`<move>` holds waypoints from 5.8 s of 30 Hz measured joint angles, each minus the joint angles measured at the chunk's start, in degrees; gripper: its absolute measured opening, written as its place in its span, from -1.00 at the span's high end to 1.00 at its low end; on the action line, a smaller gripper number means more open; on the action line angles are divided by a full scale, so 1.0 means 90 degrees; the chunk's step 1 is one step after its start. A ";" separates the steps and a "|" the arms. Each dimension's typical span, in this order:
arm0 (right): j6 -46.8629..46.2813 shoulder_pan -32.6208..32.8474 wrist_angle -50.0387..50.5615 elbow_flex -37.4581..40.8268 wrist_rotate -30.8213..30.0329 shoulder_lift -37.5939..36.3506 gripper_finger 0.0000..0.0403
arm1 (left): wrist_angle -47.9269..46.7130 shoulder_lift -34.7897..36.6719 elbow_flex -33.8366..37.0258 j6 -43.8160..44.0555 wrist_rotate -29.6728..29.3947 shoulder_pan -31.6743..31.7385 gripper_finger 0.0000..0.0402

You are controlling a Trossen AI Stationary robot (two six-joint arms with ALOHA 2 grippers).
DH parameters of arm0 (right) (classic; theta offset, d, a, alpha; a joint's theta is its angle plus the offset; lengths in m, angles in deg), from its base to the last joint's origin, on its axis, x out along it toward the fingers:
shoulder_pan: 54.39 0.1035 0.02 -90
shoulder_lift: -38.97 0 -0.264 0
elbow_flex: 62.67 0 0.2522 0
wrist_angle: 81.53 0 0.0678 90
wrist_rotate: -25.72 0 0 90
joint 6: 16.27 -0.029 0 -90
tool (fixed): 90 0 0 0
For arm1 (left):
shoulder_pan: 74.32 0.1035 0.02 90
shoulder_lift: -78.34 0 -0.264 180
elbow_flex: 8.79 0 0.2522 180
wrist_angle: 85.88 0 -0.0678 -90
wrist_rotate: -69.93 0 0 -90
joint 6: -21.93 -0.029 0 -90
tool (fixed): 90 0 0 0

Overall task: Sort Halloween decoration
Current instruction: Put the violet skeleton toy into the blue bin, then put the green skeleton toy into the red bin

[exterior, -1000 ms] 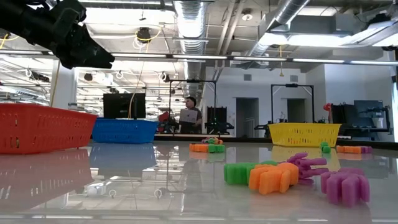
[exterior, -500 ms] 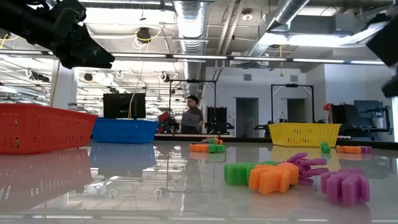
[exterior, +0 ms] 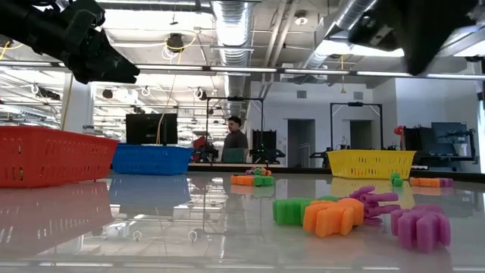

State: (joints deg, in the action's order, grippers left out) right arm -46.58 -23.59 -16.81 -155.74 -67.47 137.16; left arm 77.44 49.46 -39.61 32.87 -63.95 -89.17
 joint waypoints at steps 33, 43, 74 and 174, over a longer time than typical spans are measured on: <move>-0.6000 0.0216 -0.1084 0.1443 0.1434 0.0007 -0.20 | 0.0000 0.0002 0.0000 -0.0012 0.0036 -0.0002 -0.13; -0.6091 0.0227 -0.1036 0.1450 0.1298 0.0082 -0.21 | 0.0000 0.0002 0.0000 -0.0015 0.0048 -0.0002 -0.13; -0.4650 -0.0183 -0.0850 0.0836 0.1865 0.0632 0.83 | -0.0017 0.0000 0.0000 -0.0019 0.0067 0.0000 -0.13; 0.4877 -0.2140 -0.6900 0.3111 -0.0296 0.0080 0.12 | 0.3915 -0.1821 0.0534 -0.0584 0.1478 0.0012 -0.13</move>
State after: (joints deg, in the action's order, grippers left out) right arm -2.69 -42.84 -78.91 -127.74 -70.14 137.89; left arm 112.68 33.08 -34.80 27.61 -50.64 -89.06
